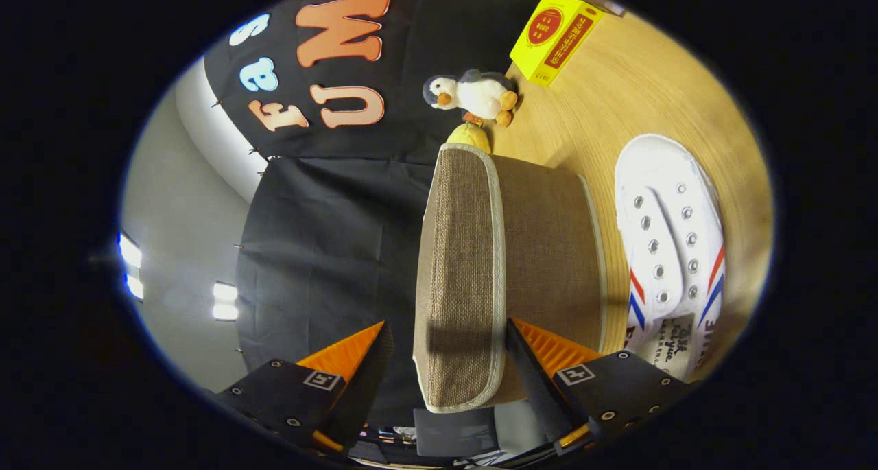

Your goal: Open the storage box then place both shoes into the box .Put the left shoe in first, then the right shoe, with the right side of both shoes facing outward in a uniform manner.

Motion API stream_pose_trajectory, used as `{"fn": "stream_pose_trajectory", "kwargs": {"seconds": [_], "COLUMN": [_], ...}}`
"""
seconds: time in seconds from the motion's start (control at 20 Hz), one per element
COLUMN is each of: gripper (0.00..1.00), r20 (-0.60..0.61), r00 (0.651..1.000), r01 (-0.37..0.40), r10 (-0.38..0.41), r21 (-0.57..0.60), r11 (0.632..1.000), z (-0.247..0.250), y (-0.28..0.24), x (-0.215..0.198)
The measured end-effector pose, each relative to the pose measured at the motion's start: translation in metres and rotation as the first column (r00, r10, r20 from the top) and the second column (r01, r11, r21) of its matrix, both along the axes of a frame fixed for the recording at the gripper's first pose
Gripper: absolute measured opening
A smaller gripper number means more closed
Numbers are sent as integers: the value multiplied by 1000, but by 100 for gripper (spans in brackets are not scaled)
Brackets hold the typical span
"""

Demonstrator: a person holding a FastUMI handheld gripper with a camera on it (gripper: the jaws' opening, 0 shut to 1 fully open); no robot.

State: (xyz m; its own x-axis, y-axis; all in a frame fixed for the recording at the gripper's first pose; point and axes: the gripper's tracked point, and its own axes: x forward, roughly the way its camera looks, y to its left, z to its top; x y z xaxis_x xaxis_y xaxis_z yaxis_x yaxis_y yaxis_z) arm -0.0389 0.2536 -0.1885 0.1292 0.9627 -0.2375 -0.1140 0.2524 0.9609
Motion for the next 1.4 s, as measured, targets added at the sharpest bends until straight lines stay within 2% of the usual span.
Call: {"fn": "stream_pose_trajectory", "kwargs": {"seconds": [0.25,0.45,0.55,0.6,0.65,0.8,0.95,1.4], "gripper": [94,74,59,46,39,2,1,1], "r20": [-56,-108,-96,-86,-80,-69,-55,92], "r00": [998,992,993,994,995,996,997,994], "r01": [47,86,88,84,76,71,58,41], "r10": [-41,-67,-73,-73,-67,-64,-48,-59], "r21": [98,182,157,138,125,97,188,189], "r11": [994,980,984,987,989,993,980,981], "z": [13,25,19,15,13,10,39,111], "y": [-9,-18,-16,-14,-11,-7,-2,32], "x": [4,8,8,7,5,2,-2,-1]}}
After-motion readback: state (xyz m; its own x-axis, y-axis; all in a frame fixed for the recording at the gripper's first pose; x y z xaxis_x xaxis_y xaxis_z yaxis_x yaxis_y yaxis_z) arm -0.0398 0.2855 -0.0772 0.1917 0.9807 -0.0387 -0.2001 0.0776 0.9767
